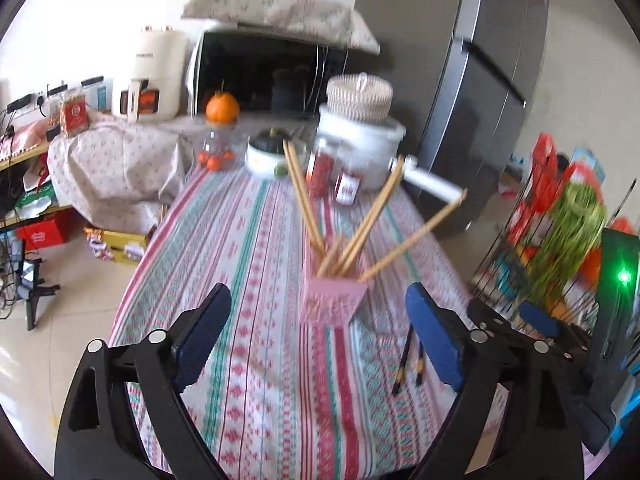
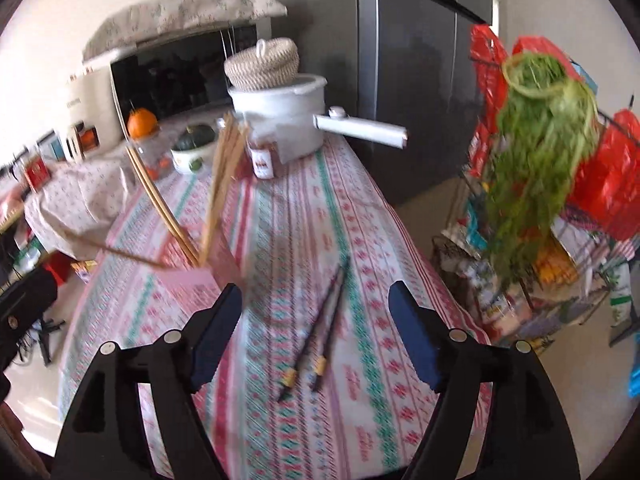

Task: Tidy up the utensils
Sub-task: 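Grasp a black chopstick with the left tool while the right tool grasps the other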

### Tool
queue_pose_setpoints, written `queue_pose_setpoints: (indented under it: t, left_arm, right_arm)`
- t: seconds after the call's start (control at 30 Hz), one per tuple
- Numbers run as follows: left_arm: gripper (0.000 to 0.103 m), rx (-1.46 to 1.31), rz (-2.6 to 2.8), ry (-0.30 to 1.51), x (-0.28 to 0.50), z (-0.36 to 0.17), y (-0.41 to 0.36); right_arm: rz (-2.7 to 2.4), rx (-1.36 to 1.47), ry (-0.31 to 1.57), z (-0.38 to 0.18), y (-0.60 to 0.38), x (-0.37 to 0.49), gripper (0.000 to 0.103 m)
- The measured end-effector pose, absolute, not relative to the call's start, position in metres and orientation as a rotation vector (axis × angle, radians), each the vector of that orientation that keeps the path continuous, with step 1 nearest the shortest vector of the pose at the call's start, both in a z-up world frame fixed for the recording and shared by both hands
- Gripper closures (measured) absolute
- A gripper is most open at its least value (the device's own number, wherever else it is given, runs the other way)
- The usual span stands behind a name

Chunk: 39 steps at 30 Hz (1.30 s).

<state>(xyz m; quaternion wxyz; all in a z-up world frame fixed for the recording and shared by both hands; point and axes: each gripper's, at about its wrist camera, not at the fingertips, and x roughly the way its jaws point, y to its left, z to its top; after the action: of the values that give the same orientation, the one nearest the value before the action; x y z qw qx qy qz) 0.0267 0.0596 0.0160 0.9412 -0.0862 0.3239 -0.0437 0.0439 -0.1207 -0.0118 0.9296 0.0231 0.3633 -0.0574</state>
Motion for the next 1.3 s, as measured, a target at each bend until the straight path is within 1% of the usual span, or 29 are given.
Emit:
queue_pose_setpoints:
  t: [0.07, 0.1, 0.13, 0.2, 0.3, 0.43, 0.47, 0.57, 0.63, 0.7, 0.8, 0.9, 0.97, 1.07, 1.13, 1.17, 1.2, 1.23, 1.3]
  left_arm:
    - [0.011, -0.154, -0.075, 0.679, 0.025, 0.006, 0.054]
    - [0.009, -0.148, -0.074, 0.684, 0.024, 0.003, 0.052]
    - [0.007, -0.137, -0.074, 0.696, 0.023, -0.002, 0.049]
    - [0.007, -0.114, -0.077, 0.729, 0.024, -0.011, 0.043]
    - [0.007, -0.092, -0.102, 0.836, 0.029, -0.036, 0.029]
    - [0.007, -0.095, -0.162, 0.975, 0.039, -0.067, 0.01]
    - [0.007, -0.101, -0.174, 1.0, 0.041, -0.073, 0.007]
    - [0.007, -0.094, -0.188, 1.059, 0.048, -0.089, -0.009]
    - [0.007, -0.07, -0.209, 1.085, 0.05, -0.095, -0.022]
    - [0.007, -0.027, -0.263, 1.1, 0.054, -0.096, -0.042]
    - [0.008, 0.061, -0.314, 1.075, 0.068, -0.09, -0.072]
    - [0.009, 0.137, -0.346, 1.054, 0.098, -0.08, -0.1]
    - [0.009, 0.133, -0.382, 1.1, 0.132, -0.077, -0.116]
    - [0.015, 0.145, -0.362, 1.149, 0.177, -0.083, -0.132]
    - [0.036, 0.136, -0.328, 1.207, 0.205, -0.094, -0.133]
    - [0.04, 0.126, -0.321, 1.237, 0.215, -0.1, -0.133]
    - [0.048, 0.12, -0.312, 1.259, 0.223, -0.107, -0.133]
    - [0.053, 0.115, -0.291, 1.283, 0.232, -0.114, -0.131]
    - [0.055, 0.116, -0.272, 1.297, 0.24, -0.122, -0.129]
  right_arm:
    - [-0.132, 0.047, 0.778, -0.025, -0.13, 0.039, 0.026]
    - [-0.139, 0.046, 0.789, -0.029, -0.133, 0.037, 0.022]
    - [-0.145, 0.045, 0.802, -0.034, -0.137, 0.035, 0.02]
    - [-0.148, 0.041, 0.831, -0.045, -0.149, 0.03, 0.015]
    - [-0.145, 0.054, 0.891, -0.062, -0.171, 0.021, 0.008]
    - [-0.167, 0.116, 1.017, -0.094, -0.201, 0.012, 0.008]
    - [-0.168, 0.167, 1.059, -0.102, -0.21, 0.011, 0.008]
    - [-0.151, 0.278, 1.094, -0.111, -0.224, 0.003, 0.008]
    - [-0.171, 0.285, 1.084, -0.111, -0.228, -0.001, 0.008]
    - [-0.202, 0.294, 1.032, -0.103, -0.234, -0.006, 0.008]
    - [-0.256, 0.298, 0.946, -0.088, -0.242, -0.015, 0.008]
    - [-0.266, 0.34, 0.91, -0.078, -0.252, -0.017, 0.008]
    - [-0.264, 0.347, 0.926, -0.08, -0.253, -0.014, 0.008]
    - [-0.229, 0.374, 0.967, -0.086, -0.253, -0.01, 0.008]
    - [-0.206, 0.369, 0.99, -0.09, -0.249, -0.007, 0.008]
    - [-0.195, 0.368, 0.996, -0.091, -0.247, -0.007, 0.008]
    - [-0.186, 0.37, 0.999, -0.092, -0.245, -0.007, 0.008]
    - [-0.177, 0.371, 1.002, -0.093, -0.243, -0.006, 0.008]
    - [-0.159, 0.374, 1.015, -0.095, -0.241, -0.004, 0.008]
